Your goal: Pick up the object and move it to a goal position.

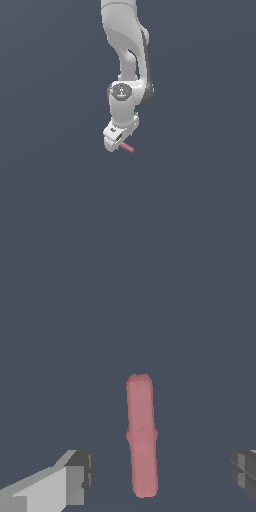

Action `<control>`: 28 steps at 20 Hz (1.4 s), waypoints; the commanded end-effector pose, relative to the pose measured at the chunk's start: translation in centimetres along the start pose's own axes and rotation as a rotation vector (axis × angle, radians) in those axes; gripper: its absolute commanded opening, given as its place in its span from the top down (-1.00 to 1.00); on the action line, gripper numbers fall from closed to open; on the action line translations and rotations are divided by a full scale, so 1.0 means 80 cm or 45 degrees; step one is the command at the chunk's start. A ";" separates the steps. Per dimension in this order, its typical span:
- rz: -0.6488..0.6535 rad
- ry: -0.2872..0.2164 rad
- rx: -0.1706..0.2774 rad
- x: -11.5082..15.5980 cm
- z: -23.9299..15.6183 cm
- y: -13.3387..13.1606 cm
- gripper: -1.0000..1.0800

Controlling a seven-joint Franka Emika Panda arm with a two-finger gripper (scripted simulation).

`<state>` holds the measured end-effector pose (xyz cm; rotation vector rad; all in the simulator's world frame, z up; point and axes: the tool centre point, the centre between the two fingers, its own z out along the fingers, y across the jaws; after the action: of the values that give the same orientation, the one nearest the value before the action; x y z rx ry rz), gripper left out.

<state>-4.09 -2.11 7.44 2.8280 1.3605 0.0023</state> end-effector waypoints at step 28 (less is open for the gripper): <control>-0.131 0.000 0.005 -0.004 0.075 -0.009 -0.92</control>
<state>-4.90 -1.95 1.65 2.7583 1.5054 -0.0020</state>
